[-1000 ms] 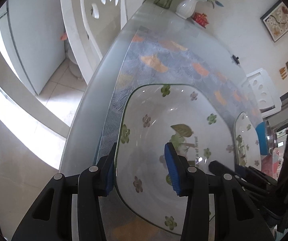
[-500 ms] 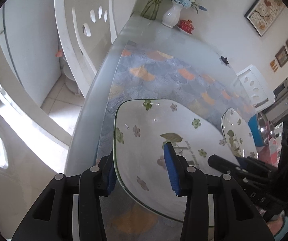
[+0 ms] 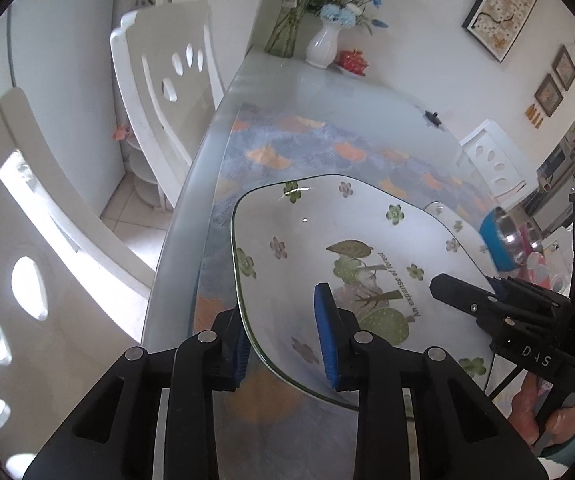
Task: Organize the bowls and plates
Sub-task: 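Lift the hexagonal plate with both grippers and carry it over the Sunflower plate, then lower the hexagonal plate onto the Sunflower plate and open both grippers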
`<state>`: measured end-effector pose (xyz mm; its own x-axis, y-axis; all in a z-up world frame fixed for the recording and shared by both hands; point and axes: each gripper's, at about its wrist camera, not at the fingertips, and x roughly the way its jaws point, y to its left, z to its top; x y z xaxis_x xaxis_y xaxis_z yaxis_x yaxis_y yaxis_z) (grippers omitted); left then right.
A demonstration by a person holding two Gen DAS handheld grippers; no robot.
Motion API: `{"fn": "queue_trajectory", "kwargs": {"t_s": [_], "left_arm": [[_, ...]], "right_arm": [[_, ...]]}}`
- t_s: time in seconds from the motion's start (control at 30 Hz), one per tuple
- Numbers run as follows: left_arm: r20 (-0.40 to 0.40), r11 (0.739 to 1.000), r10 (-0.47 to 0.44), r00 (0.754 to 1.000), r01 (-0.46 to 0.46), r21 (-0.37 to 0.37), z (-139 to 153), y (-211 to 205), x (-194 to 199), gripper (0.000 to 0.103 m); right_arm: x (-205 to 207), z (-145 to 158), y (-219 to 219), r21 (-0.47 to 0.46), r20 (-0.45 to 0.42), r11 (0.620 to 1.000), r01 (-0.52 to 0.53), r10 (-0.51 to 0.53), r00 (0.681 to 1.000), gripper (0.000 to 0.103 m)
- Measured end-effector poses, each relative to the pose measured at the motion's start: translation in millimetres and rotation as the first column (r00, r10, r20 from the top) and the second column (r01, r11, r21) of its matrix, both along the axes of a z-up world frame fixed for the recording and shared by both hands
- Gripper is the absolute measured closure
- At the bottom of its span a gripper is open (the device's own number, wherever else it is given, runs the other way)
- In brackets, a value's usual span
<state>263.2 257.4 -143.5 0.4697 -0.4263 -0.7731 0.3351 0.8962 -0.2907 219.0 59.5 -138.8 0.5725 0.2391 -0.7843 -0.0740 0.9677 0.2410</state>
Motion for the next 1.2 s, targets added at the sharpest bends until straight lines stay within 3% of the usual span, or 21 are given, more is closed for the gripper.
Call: {"fn": "queue_trajectory", "kwargs": {"t_s": [0.33,0.53,0.77,1.2], "left_arm": [[0.078,0.999,0.009,0.997,-0.005,-0.053,49,1,-70,0.077],[0.087,0.998,0.003,0.996,0.002,-0.060,59,-1,-118,0.077],[0.031,0.998,-0.003,1.000,0.005,-0.067,44,-5,-174,0.077],[-0.115,0.999,0.017,0.993,-0.020,-0.028,-11,-11,-251,0.077]], "right_arm": [[-73,51,-2,-0.019,0.099,1.000,0.007,-0.005,0.995,0.069],[-132,64,-3,-0.011,0.109,1.000,0.023,-0.021,0.994,0.069],[-190,54,-4,-0.013,0.059,1.000,0.021,-0.020,0.998,0.069],[-265,1,-10,0.003,-0.116,1.000,0.013,-0.012,0.993,0.069]]}}
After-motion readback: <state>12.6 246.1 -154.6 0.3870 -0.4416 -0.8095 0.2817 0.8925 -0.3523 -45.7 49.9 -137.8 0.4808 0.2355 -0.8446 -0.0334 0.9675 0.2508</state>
